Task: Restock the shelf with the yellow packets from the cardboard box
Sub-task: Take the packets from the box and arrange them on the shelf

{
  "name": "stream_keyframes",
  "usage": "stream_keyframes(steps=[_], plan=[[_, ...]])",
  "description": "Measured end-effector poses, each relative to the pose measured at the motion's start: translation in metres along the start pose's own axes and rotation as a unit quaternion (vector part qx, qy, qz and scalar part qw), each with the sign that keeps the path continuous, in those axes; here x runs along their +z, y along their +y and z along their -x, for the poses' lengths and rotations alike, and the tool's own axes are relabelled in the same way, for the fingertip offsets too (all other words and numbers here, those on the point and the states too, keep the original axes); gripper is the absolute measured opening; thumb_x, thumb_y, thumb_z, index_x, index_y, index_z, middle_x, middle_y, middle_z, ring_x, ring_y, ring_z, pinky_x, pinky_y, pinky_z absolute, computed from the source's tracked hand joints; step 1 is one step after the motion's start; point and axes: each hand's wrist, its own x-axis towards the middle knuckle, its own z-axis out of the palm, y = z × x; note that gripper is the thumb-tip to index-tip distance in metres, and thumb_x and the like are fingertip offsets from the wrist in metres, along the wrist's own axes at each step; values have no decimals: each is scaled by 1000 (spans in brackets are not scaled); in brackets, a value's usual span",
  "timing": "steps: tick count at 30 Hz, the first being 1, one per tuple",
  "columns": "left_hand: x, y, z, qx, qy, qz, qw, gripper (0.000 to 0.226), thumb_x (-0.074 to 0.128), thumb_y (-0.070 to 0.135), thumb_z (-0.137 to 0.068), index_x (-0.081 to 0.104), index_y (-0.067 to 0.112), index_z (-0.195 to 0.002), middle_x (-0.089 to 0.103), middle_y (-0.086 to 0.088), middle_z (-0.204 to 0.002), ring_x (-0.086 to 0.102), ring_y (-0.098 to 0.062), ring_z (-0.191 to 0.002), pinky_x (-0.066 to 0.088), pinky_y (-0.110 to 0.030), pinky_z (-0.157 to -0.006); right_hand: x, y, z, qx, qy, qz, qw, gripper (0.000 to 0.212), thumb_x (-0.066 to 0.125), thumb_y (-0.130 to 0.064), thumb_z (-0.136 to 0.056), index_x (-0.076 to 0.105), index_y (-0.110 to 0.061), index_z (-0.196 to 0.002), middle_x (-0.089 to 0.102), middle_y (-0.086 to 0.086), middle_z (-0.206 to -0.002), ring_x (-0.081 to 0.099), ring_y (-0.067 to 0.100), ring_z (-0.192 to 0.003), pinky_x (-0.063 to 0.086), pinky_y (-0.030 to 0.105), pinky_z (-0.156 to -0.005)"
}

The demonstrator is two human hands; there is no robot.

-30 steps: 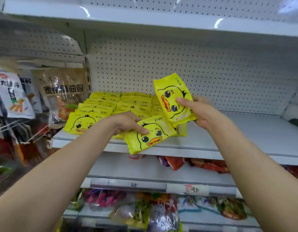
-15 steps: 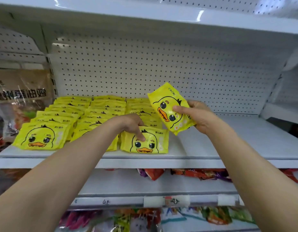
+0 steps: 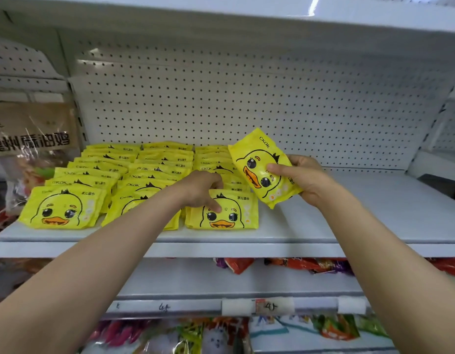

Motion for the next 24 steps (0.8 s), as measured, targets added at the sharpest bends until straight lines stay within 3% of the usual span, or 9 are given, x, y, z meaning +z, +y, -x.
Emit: stream_keyframes(steps=[3,9,13,18,24], plan=[[4,-3,5,11,23,-30,999,65,85,45,-67,58,28,-124,55,0,-114,47,-25,-116,45,-40,-95,7,0,8,8,7,3,1000,36,83,-13,-75,71,-8,-109,76,11,-100,73,26,-83,61,36,-69],[11,-3,19,24,70,-49,996,71,79,45,-75,48,26,-136,49,-5,-132,37,-27,-128,40,-41,-102,11,1,26,13,22,-7,1000,33,83,-11,-75,72,-9,-106,77,9,-95,74,20,-74,58,30,-58],[20,-5,29,32,109,-40,993,71,76,43,-79,45,23,-140,47,-6,-138,35,-27,-132,37,-40,-105,12,4,38,19,29,2,999,37,84,-11,-72,72,-8,-107,77,9,-97,74,21,-76,59,31,-63],[25,-7,36,28,120,-38,992,69,72,46,-82,45,20,-140,48,-8,-139,36,-28,-132,36,-40,-104,11,4,51,23,33,35,999,41,86,-12,-70,72,-9,-108,77,8,-96,73,23,-81,61,41,-79],[2,15,32,82,213,78,970,47,65,38,-90,54,20,-131,56,-6,-131,41,-27,-129,36,-38,-103,-1,-6,63,8,6,118,993,38,86,-11,-72,71,-14,-106,76,5,-97,72,16,-77,58,28,-66]])
